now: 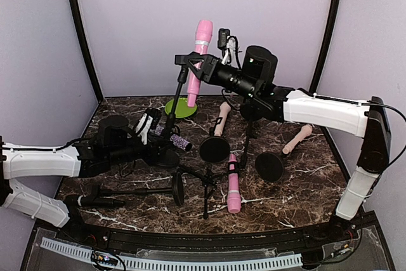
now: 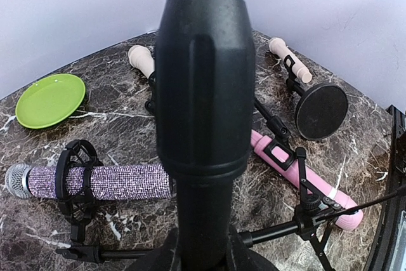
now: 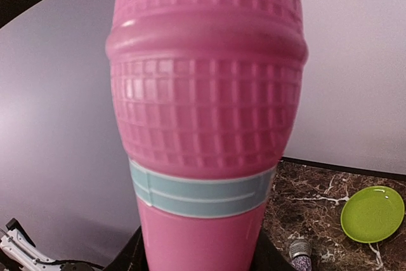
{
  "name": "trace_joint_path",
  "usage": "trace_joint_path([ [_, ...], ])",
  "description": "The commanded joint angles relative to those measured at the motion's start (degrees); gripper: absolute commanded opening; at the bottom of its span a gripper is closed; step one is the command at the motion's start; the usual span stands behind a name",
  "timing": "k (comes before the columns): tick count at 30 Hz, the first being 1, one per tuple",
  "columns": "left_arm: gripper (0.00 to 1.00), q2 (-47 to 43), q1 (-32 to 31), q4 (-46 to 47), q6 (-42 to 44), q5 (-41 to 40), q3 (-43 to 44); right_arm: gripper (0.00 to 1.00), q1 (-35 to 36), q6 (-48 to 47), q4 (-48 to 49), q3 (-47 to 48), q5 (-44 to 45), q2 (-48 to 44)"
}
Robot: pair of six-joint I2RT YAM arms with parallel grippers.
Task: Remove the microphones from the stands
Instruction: Pass from the right arm to the left
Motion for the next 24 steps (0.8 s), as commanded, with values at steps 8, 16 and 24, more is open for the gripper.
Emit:
trace_joint_path([
  [8,0.00,-6.16,0.72,-2.22,-1.14,-2.26,7.38,0.88,-1.01,-2.58,4.19,1.57,0.67,-5.29],
  [16,0.00,-6.49,3.62,-5.78,-3.01,-3.74,12.36,0.99,-2.17,-6.03,2.70,-3.07,2.30,-10.34],
  [24,0.00,-4.90,11.36,-9.18,-3.81,6.09,18.54,0.98,-6.92,-2.09,3.12,-11.82,-1.40,-13.76],
])
